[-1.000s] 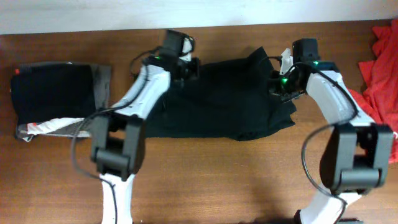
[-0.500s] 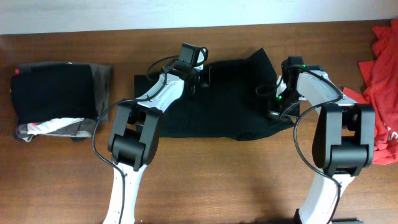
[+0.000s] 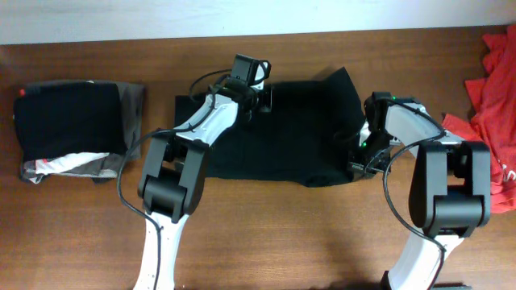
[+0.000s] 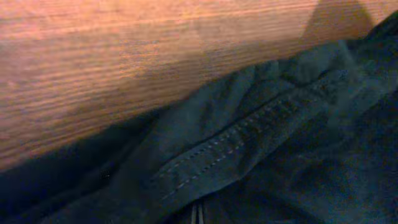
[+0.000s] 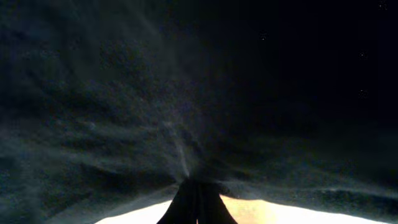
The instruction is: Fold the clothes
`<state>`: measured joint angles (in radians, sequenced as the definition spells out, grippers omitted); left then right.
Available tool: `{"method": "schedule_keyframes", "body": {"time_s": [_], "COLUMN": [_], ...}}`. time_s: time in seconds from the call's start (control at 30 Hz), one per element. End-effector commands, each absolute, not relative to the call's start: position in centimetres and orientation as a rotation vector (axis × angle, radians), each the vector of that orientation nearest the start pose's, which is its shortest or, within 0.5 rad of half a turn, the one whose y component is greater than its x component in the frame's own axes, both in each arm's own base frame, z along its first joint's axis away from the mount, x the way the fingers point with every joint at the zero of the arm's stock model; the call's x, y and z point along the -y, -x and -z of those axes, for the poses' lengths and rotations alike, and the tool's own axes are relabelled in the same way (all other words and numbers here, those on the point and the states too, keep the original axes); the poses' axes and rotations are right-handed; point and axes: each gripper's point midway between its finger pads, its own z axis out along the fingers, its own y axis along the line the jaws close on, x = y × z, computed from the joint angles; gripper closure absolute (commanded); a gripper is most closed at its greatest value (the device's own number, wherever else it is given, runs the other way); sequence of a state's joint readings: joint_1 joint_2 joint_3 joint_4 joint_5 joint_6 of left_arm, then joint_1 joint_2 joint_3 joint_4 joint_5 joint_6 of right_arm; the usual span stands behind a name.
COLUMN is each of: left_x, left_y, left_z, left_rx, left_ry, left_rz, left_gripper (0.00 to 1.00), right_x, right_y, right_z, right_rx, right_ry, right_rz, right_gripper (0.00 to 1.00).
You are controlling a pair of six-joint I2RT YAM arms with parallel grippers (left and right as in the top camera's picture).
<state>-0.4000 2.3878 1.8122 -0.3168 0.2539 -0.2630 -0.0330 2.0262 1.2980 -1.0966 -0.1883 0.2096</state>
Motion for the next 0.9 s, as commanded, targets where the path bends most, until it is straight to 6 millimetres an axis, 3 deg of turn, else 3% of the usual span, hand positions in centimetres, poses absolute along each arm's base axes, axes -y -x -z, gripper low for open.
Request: {"method": "schedule_keyframes", "body": {"time_s": [0.0,0.07,0.17,0.23,0.33,0.47,0.63,0.77,0.87], "left_x": [27.0,26.8,26.9,26.9,26.5,25.6,23.3,21.8,21.1], "left_y": [-55.1,-55.3,-55.1,-55.1,-54.7,-53.7,-52.8,-51.8,-51.2], "left_z": [-10.1,-12.9,-15.3,-15.4,-13.9,-12.1,-10.3,-9.2,-8.8], "left_rx": [-2.345,-2.292,-2.250,-2.249,-2.298,-2.391,-2.484,-2.562,-2.600], "left_ry": [-0.333,-0.328,-0.330,-0.331,-0.321,-0.308,-0.260,-0.241,-0.234], "left_rz": [0.572,0.570,0.578,0.578,0.549,0.504,0.360,0.315,0.303], "left_gripper": [0.99,0.99,0.99,0.99,0.99,0.99,0.99,1.00,1.00], "right_x": [-1.7,-1.9,-2.2,-2.2,-2.1,-2.0,-1.9,-0.2,0.1], "right_y": [-28.1,-29.6,-31.7,-33.4,-36.0,-38.6,-40.9,-40.4,-39.0], "right_z": [0.5,-2.3,-6.1,-7.9,-8.4,-7.2,-4.0,-0.6,1.2], "right_rx": [-3.406,-3.302,-3.161,-3.061,-2.957,-2.891,-2.875,-2.941,-3.021], "right_ry": [-0.427,-0.386,-0.338,-0.316,-0.295,-0.283,-0.265,-0.292,-0.302], "right_rz": [-0.177,-0.187,-0.201,-0.209,-0.206,-0.209,-0.199,-0.051,-0.006], "right_gripper": [0.96,0.96,0.96,0.96,0.96,0.96,0.96,0.96,0.96]}}
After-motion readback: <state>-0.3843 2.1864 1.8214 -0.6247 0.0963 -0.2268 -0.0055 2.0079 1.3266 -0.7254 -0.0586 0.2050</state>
